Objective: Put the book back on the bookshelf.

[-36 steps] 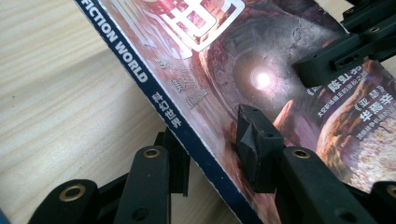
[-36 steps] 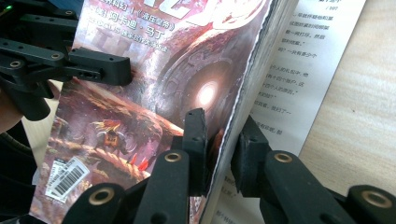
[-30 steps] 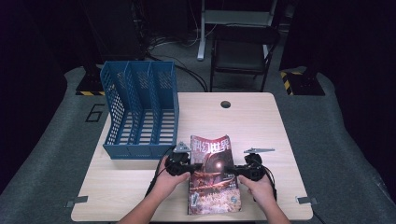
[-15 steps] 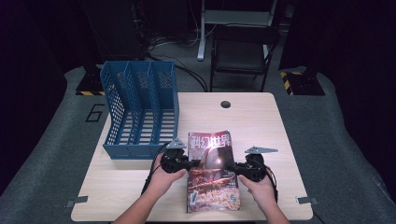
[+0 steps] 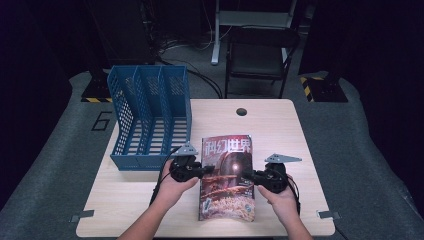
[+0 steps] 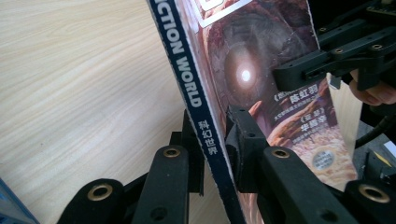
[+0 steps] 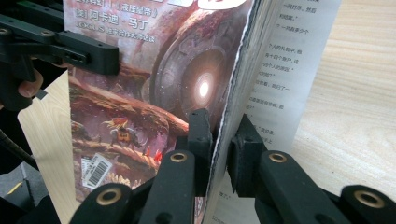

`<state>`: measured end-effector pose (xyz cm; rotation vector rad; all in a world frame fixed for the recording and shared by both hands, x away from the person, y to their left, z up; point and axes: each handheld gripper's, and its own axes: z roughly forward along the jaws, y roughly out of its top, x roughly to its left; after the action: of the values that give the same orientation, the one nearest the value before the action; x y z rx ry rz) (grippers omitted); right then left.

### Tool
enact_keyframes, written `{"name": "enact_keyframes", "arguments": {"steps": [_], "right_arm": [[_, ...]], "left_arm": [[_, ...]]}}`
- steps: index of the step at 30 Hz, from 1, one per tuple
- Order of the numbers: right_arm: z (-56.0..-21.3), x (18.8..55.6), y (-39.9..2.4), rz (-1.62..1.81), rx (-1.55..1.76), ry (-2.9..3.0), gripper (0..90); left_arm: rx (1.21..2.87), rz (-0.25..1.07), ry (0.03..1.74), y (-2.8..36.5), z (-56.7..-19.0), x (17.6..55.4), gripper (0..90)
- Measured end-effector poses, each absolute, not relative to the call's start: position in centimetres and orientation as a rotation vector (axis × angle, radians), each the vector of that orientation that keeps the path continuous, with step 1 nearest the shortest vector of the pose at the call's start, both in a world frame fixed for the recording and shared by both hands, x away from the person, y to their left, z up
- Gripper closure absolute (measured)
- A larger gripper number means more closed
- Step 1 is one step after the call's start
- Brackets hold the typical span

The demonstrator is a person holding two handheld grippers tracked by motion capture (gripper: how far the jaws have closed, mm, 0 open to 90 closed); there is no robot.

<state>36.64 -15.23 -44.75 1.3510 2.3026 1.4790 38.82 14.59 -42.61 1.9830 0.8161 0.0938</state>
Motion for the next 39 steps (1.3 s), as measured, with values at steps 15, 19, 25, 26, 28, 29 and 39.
{"name": "enact_keyframes", "arguments": {"steps": [15,19,25,26,28,29,39], "right_arm": [[-42.3,35.5,-14.6,1.472,1.096,2.136,85.1],[-42.4,35.4,-14.5,1.480,1.065,2.111,85.2],[-42.7,35.5,-14.5,1.490,1.059,2.103,85.1],[-42.7,35.5,-14.6,1.496,1.071,2.103,84.7],[-42.8,35.4,-14.8,1.505,1.096,2.105,83.5],[-42.8,35.4,-14.8,1.505,1.096,2.105,83.5],[-43.6,35.7,-16.7,1.511,1.194,2.229,67.0]], "left_arm": [[1.955,0.208,0.774,15.0,-40.8,38.5,80.2],[1.938,0.256,0.764,15.0,-40.7,38.2,81.5],[1.930,0.261,0.764,15.0,-40.8,37.9,81.7],[1.926,0.257,0.764,14.9,-40.8,37.8,81.8],[1.919,0.258,0.752,14.9,-40.9,37.7,82.2],[1.911,0.244,0.754,14.9,-40.9,37.6,82.2],[1.908,0.222,0.728,14.7,-40.8,36.9,83.3]]}}
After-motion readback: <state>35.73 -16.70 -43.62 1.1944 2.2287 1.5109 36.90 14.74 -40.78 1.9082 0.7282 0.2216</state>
